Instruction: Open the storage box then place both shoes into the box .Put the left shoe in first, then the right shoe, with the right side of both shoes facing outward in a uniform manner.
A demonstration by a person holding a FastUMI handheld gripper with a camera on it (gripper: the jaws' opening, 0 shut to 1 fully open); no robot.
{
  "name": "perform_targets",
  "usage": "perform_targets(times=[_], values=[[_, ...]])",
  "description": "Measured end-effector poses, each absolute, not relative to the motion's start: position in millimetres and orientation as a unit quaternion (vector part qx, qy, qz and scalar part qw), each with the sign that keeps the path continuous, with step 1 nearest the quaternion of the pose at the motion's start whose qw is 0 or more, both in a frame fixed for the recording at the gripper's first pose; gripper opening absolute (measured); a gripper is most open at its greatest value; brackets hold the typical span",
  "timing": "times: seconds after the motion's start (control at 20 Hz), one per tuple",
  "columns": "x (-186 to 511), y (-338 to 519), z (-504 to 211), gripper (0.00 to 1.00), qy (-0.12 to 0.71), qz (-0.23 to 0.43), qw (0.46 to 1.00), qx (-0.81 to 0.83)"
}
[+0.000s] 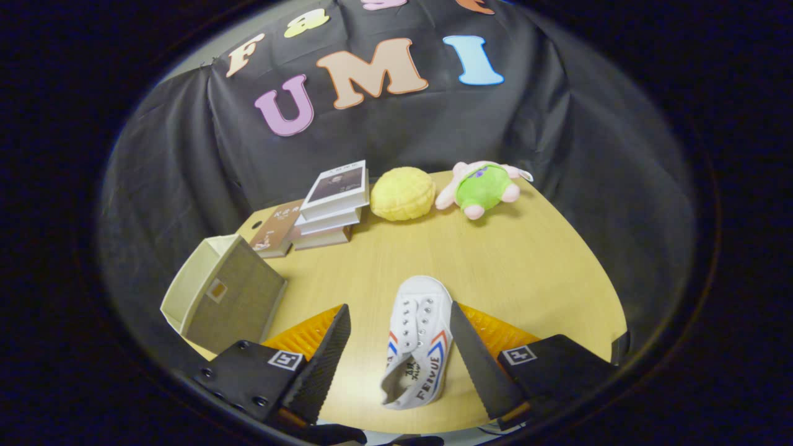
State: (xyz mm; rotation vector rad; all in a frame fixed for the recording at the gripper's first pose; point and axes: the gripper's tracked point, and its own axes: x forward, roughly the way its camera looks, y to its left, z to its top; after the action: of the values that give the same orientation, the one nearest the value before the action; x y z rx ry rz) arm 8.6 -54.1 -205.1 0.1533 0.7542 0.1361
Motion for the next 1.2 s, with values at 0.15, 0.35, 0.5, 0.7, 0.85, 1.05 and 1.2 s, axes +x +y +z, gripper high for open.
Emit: perform_targets(times=[0.15, 0.35, 0.5, 0.7, 0.85, 1.05, 1.2], values=[[3.1, -69.2, -227.7, 1.00, 0.389, 0.066, 0.917, 0.056], [-7.1, -77.4, -257.6, 1.00, 0.422, 0.080, 0.903, 0.026], [-13.6, -74.2, -279.0, 1.00, 0.446, 0.094, 0.890, 0.006], [-17.4, -76.7, -303.8, 0.95, 0.472, 0.101, 0.875, -0.034], [-17.5, -76.0, -314.5, 0.80, 0.491, 0.101, 0.865, -0.028], [-21.9, -62.7, -317.7, 0.60, 0.499, 0.109, 0.860, -0.011], [-23.3, -64.0, -317.7, 0.46, 0.505, 0.100, 0.857, -0.012]])
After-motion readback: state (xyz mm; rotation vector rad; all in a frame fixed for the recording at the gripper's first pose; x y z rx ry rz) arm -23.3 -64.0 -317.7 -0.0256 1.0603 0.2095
